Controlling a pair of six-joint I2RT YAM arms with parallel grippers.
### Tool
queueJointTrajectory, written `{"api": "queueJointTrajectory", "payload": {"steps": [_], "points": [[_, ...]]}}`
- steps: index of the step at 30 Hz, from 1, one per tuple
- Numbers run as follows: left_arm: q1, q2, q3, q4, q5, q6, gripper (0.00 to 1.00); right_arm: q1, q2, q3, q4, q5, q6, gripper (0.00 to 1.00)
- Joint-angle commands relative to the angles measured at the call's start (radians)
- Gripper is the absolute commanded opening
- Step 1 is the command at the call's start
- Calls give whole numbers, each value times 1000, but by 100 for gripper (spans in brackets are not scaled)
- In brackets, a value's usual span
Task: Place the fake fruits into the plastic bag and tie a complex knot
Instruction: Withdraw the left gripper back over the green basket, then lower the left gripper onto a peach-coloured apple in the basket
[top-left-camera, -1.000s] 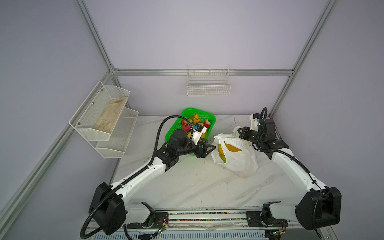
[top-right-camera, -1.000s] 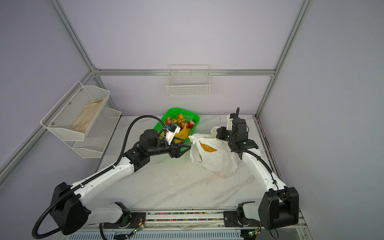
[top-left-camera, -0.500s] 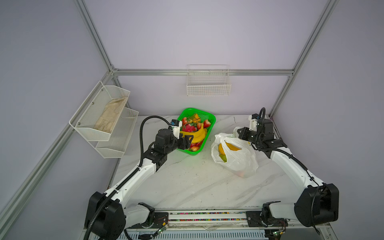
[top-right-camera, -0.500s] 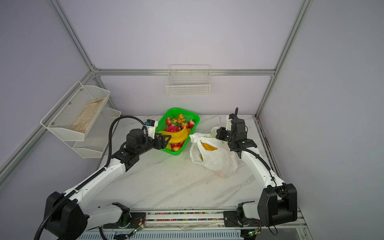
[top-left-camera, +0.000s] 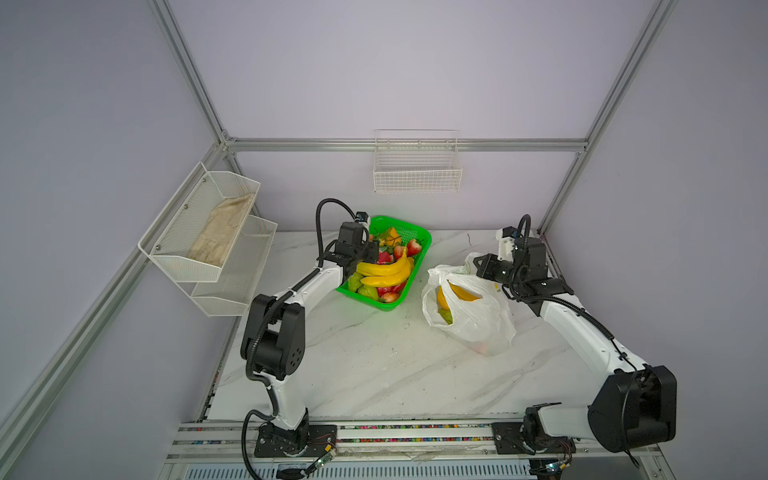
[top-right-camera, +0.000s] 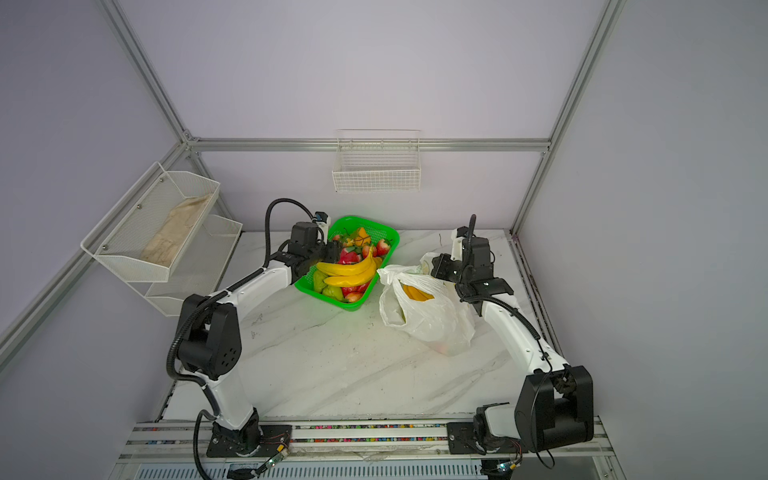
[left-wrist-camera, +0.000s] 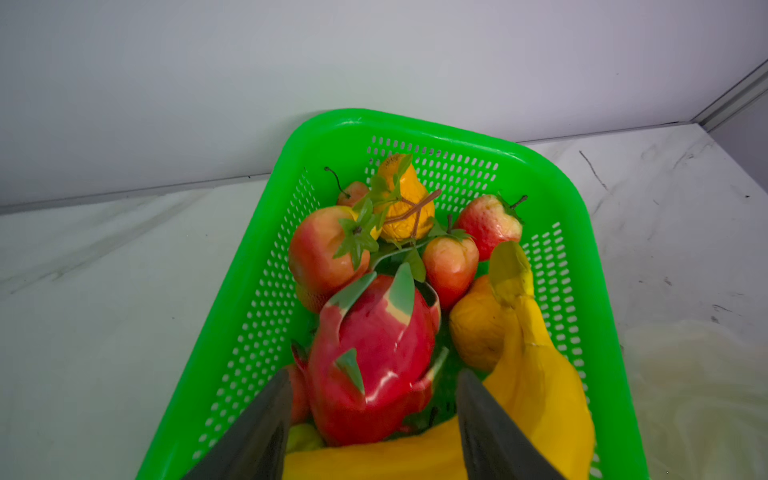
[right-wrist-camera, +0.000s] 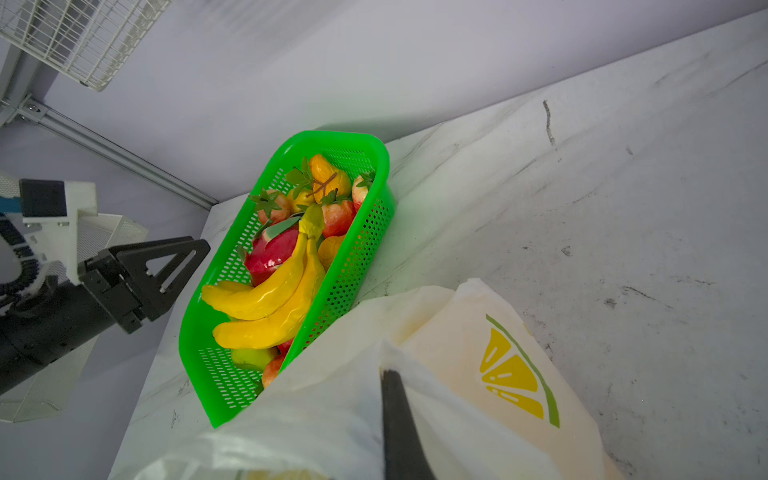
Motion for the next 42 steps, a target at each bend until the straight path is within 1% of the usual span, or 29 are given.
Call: {"api": "queueJointTrajectory", "payload": {"steps": [1, 3, 5, 7, 10, 11, 13, 16, 22, 33, 35, 38, 42], "points": [[6, 72, 192, -23, -57, 109, 61, -5, 6, 23, 8, 5, -18, 0], [7, 121, 252, -42, -66, 132, 60, -4, 9, 21, 25, 5, 13, 0], [7, 164, 301, -40, -60, 158, 56, -4, 21, 39, 5, 3, 6, 0], [7, 198, 349, -61, -40, 171, 51, -5, 22, 46, -11, 13, -25, 0], [7, 227, 399, -101, 16, 174, 42, -4, 22, 38, 4, 14, -4, 0], [7, 235, 405, -101, 31, 172, 40, -4, 45, 38, 6, 14, -1, 0], [7, 255, 428, -117, 36, 165, 36, -4, 50, 36, 8, 10, -3, 0], [8, 293, 483, -162, 26, 163, 35, -4, 58, 33, 8, 4, -5, 0], [14, 344, 549, -199, 14, 157, 33, -4, 63, 27, 11, 4, -7, 0], [23, 397, 607, -217, -41, 186, 34, -4, 72, 26, 13, 4, -7, 0], [26, 408, 614, -216, -37, 189, 34, -4, 76, 22, 17, 6, -7, 0], [31, 425, 628, -219, -34, 195, 32, -4, 84, 25, 15, 3, -8, 0], [35, 441, 638, -219, -27, 198, 26, -4, 91, 22, 17, 5, -10, 0]]}}
